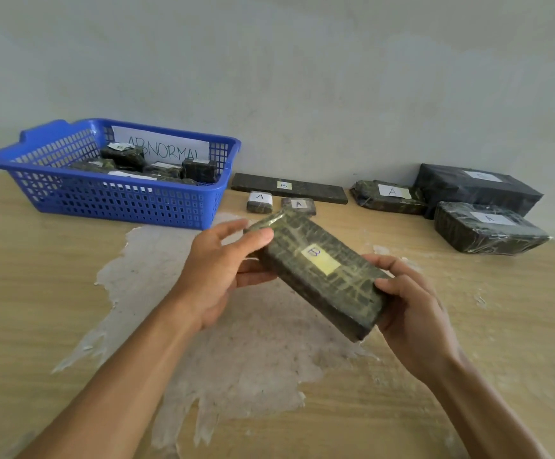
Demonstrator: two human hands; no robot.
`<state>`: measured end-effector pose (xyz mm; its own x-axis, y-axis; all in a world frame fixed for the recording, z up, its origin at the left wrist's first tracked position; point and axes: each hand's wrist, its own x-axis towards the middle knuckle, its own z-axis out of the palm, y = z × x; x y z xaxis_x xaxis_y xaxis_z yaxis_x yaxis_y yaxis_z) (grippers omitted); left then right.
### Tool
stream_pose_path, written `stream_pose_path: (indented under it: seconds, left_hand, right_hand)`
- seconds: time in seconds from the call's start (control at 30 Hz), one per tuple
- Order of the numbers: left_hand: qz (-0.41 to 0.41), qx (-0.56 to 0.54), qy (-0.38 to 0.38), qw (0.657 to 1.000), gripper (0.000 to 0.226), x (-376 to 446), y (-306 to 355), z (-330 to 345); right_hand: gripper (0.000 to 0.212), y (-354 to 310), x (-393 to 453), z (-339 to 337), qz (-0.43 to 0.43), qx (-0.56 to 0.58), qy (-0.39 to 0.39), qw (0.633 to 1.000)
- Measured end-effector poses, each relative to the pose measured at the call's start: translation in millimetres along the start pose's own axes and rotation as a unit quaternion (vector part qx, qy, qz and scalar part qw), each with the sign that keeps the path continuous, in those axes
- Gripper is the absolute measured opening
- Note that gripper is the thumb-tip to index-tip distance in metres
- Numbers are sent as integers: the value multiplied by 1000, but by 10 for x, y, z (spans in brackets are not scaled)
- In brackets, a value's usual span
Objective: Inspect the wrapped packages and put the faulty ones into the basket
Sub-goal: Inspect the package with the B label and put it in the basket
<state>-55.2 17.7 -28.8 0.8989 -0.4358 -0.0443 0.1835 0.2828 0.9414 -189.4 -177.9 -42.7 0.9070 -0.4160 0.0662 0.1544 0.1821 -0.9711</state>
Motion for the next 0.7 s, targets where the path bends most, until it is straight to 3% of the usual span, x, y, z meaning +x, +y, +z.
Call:
stream_pose_path:
  seconds: [0.07, 0.1, 0.17, 0.27, 0.4, 0.53, 0.63, 0.7]
  left_hand:
    - [-10, 26, -7, 1000, 34, -20, 14, -43]
    - [-6, 35, -1, 999, 25, -37, 21, -52]
    - [6, 45, 17, 999, 19, -66, 53, -50]
    - [23, 40, 36, 998, 17, -88, 101, -83]
    - [48, 23, 24, 998, 31, -142, 220, -265]
    - [49, 13, -19, 999, 51, -172, 342, -518]
    - [44, 2, -52, 998, 68, -141, 456, -798]
    - [29, 44, -49, 997, 64, -105, 556, -1009]
  right_hand:
    - [18, 2, -24, 8, -20, -79, -4, 997]
    - [22, 9, -38, 12, -40, -157, -6, 987]
    - [57, 4, -75, 35, -84, -339, -6, 937]
    - [96, -53, -72, 150, -150, -496, -15, 855]
    - [112, -148, 28, 360, -172, -615, -37, 769]
    - [111, -195, 160, 672, -178, -640, -73, 744]
    - [106, -203, 279, 875, -189, -620, -78, 758]
    - [104, -226, 360, 988, -208, -610, -68, 762]
